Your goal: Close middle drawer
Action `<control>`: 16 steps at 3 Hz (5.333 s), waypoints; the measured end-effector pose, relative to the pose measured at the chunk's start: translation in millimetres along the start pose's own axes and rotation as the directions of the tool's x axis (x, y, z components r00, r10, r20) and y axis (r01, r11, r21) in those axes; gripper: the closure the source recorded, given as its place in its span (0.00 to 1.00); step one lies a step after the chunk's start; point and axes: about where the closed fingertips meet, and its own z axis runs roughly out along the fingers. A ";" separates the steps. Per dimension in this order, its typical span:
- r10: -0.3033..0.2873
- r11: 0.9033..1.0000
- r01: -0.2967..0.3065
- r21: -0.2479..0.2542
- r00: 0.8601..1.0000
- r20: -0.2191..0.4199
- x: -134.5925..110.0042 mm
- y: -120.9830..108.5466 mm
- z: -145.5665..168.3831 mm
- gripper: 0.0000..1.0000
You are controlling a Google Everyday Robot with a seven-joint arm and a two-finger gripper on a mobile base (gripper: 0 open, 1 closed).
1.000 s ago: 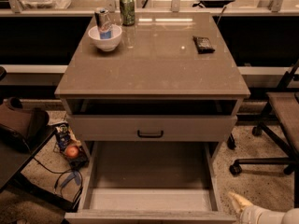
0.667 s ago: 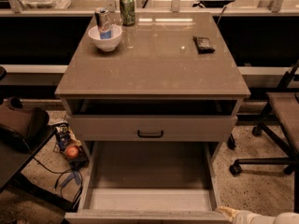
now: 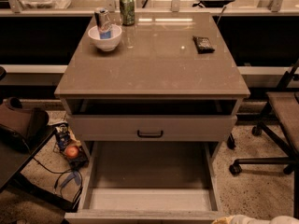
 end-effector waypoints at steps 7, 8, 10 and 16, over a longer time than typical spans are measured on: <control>0.111 0.993 -0.118 0.011 0.963 0.244 50.6 37.3 120.6 1.00; 0.095 0.994 -0.105 0.023 0.959 0.265 43.4 27.9 125.7 1.00; 0.039 0.997 -0.055 0.047 0.957 0.289 20.0 -1.9 137.4 1.00; -0.072 0.996 0.043 0.077 0.900 0.431 -48.0 -120.6 194.6 1.00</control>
Offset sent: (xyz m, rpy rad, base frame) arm 0.0017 0.0158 -0.0354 0.0566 0.0350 -0.0060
